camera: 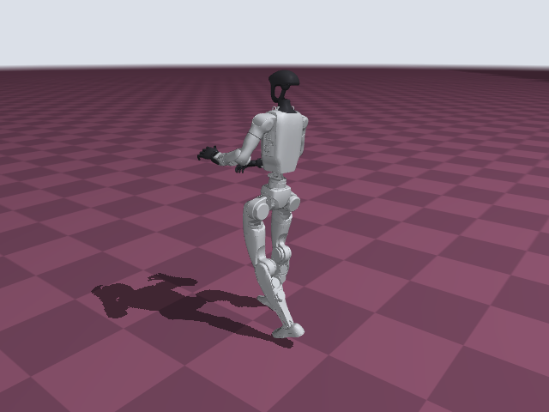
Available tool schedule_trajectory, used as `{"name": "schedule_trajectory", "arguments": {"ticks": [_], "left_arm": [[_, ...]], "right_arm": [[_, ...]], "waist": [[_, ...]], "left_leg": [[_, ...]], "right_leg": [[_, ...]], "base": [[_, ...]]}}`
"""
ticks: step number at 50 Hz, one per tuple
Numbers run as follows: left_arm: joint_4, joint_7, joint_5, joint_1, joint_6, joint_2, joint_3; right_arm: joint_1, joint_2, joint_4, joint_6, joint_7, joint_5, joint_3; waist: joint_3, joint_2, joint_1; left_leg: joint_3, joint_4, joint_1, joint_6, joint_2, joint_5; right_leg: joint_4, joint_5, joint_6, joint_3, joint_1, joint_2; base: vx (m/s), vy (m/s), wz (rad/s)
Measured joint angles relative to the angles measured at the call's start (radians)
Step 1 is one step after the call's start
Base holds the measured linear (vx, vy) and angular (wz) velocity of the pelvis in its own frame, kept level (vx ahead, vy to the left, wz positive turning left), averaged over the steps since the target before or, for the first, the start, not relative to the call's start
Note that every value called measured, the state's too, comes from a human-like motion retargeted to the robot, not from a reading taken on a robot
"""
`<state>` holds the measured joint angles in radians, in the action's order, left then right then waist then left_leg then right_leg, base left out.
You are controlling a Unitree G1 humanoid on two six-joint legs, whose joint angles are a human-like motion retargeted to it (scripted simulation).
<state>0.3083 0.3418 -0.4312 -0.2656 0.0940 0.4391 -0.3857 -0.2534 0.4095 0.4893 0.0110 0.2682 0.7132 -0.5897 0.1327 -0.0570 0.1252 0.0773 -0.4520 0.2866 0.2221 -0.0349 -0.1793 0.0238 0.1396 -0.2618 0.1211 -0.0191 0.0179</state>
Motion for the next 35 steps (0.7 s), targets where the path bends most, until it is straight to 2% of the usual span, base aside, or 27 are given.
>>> {"name": "schedule_trajectory", "arguments": {"ticks": [3, 4, 5, 8, 10, 15, 18, 20, 25, 30, 35], "left_arm": [[-0.001, 0.007, -0.031, 0.055, -0.045, 0.005, 0.031], [0.008, 0.018, -0.047, 0.054, -0.056, 0.007, 0.026], [0.020, 0.033, -0.053, 0.047, -0.065, 0.013, 0.014], [0.106, 0.042, -0.074, 0.001, -0.083, 0.006, -0.025], [0.185, 0.037, -0.094, -0.025, -0.094, -0.019, -0.054], [0.452, 0.046, -0.142, -0.094, -0.121, -0.102, -0.170], [0.465, 0.073, -0.130, -0.093, -0.119, -0.102, -0.162], [0.359, 0.094, -0.077, -0.084, -0.092, -0.072, -0.115], [0.090, -0.022, 0.056, -0.078, -0.056, 0.020, -0.037], [0.049, -0.021, 0.060, -0.065, -0.067, 0.048, -0.053], [0.073, -0.050, 0.047, -0.036, -0.056, 0.023, -0.069]], "right_arm": [[-0.055, 0.003, -0.007, -0.044, -0.034, 0.002, -0.034], [-0.068, 0.006, -0.017, -0.055, -0.034, 0.000, -0.036], [-0.081, 0.009, -0.029, -0.057, -0.033, -0.012, -0.039], [-0.083, 0.017, -0.050, -0.064, -0.009, -0.038, -0.023], [-0.078, 0.025, -0.056, -0.067, 0.002, -0.057, -0.018], [-0.114, 0.043, -0.063, -0.073, -0.038, -0.104, -0.048], [-0.129, 0.051, -0.076, -0.073, -0.056, -0.080, -0.061], [-0.127, 0.060, -0.085, -0.072, -0.064, -0.054, -0.057], [-0.094, 0.060, -0.084, -0.086, -0.121, -0.042, -0.028], [-0.092, 0.024, -0.059, -0.094, -0.133, -0.050, -0.030], [-0.086, 0.009, -0.050, -0.088, -0.140, -0.062, -0.037]], "waist": [[0.008, 0.040, -0.050], [0.009, 0.053, -0.067], [0.008, 0.064, -0.082], [0.001, 0.073, -0.070], [-0.004, 0.085, -0.048], [0.016, 0.167, -0.019], [0.067, 0.193, -0.002], [0.101, 0.196, 0.018], [0.138, 0.184, 0.052], [0.124, 0.163, 0.041], [0.065, 0.122, 0.028]], "left_leg": [[0.023, -0.390, -0.234, 0.037, -0.077, 0.187], [0.037, -0.526, -0.325, 0.040, -0.085, 0.205], [0.052, -0.663, -0.415, 0.040, -0.084, 0.203], [0.083, -1.075, -0.677, 0.038, 0.002, 0.048], [0.106, -1.308, -0.853, 0.031, 0.051, -0.015], [0.183, -1.651, -1.317, 0.037, 0.083, 0.016], [0.204, -1.720, -1.503, 0.038, 0.126, 0.010], [0.199, -1.733, -1.585, 0.039, 0.157, -0.003], [0.179, -1.707, -1.685, 0.039, 0.211, -0.022], [0.173, -1.640, -1.651, 0.039, 0.216, -0.060], [0.172, -1.498, -1.516, 0.039, 0.211, -0.093]], "right_leg": [[-0.067, -0.053, 0.000, -0.055, 0.007, 0.103], [-0.081, -0.073, 0.000, -0.059, 0.008, 0.130], [-0.091, -0.095, 0.000, -0.059, 0.004, 0.151], [-0.085, -0.134, 0.000, -0.063, -0.022, 0.152], [-0.079, -0.142, 0.000, -0.076, -0.030, 0.164], [-0.132, -0.157, 0.000, -0.123, 0.012, 0.252], [-0.185, -0.176, 0.000, -0.161, 0.007, 0.278], [-0.203, -0.181, 0.000, -0.185, -0.013, 0.282], [-0.218, -0.200, 0.000, -0.217, -0.065, 0.294], [-0.225, -0.241, 0.000, -0.232, -0.094, 0.277], [-0.182, -0.267, 0.000, -0.228, -0.114, 0.236]], "base": [[0.30, 0.14, -0.50], [0.26, 0.11, 0.16], [0.28, -0.03, 0.17], [0.28, -0.17, -0.07], [0.23, -0.12, -0.30], [0.13, 0.04, -0.27], [0.15, 0.07, -0.60], [0.20, 0.03, -0.75], [0.24, 0.00, -0.49], [0.24, 0.02, -0.23], [0.25, 0.01, -0.05]]}}
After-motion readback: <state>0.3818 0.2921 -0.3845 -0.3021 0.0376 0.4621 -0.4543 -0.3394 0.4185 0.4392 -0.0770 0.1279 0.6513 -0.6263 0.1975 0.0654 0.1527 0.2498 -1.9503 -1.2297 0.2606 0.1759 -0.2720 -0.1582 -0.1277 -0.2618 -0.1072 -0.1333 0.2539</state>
